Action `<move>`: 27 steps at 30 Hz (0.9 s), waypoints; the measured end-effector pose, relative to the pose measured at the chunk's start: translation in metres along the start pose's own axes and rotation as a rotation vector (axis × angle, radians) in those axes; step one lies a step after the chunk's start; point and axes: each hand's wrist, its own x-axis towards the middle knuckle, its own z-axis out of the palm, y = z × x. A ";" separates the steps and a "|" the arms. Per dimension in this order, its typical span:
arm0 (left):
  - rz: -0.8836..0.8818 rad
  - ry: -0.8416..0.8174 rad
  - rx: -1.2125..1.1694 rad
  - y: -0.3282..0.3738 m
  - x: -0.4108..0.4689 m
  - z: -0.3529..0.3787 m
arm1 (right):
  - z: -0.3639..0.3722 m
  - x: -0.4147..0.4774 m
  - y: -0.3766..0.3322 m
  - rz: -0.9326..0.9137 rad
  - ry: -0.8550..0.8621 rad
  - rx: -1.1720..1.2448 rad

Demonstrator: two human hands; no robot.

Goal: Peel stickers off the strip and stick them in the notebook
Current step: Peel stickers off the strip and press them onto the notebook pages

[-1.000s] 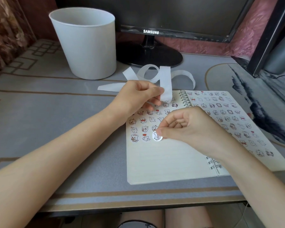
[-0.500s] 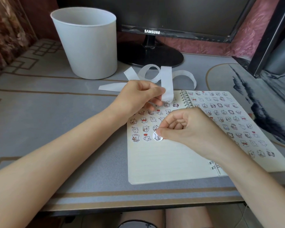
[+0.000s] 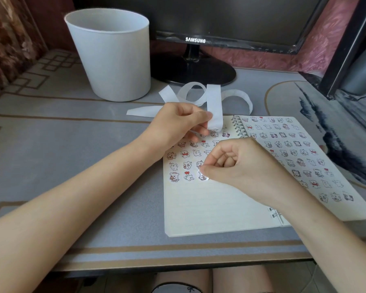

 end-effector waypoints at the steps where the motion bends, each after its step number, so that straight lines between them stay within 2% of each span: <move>1: 0.000 0.000 0.001 0.000 0.000 0.000 | 0.000 0.000 0.000 -0.001 0.000 -0.015; 19: -0.008 0.008 0.012 0.000 0.000 0.000 | -0.008 0.011 0.003 0.019 -0.053 0.076; 27: -0.008 0.010 0.014 0.001 -0.001 0.001 | -0.003 0.011 0.005 -0.017 -0.050 -0.022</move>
